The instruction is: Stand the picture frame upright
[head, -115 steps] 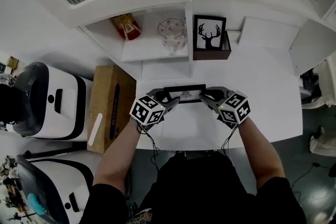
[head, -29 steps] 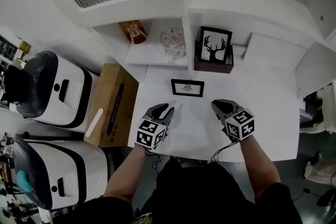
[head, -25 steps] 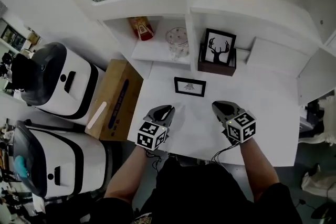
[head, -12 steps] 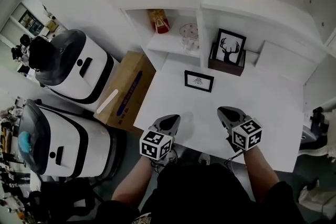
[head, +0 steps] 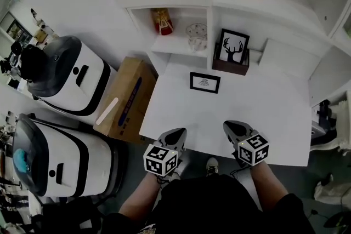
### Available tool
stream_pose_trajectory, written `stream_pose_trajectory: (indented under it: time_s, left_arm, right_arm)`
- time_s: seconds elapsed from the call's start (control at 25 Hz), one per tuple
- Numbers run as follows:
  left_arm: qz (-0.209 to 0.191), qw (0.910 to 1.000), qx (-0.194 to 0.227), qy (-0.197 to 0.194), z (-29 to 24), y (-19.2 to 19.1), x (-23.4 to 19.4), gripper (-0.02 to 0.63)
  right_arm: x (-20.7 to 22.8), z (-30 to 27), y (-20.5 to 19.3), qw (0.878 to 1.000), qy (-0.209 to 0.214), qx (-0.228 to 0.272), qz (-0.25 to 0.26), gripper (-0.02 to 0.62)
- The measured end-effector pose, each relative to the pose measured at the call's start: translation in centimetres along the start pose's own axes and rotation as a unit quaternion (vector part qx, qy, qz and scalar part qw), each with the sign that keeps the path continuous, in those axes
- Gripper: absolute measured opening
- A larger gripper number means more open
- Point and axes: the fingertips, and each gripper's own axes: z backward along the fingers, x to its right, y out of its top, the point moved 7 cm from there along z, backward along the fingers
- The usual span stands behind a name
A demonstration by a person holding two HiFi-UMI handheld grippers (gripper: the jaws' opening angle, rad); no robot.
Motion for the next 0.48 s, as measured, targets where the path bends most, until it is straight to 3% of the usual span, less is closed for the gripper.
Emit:
stream_pose_trajectory:
  time_s: [0.48]
  left_arm:
    - [-0.048,0.9957,-0.015,-0.078,8.3,-2.0,-5.1,0.006]
  right_arm:
    - [-12.0,-1.0,-2.0,0.992,-0.105,0.060,-0.041,0.006]
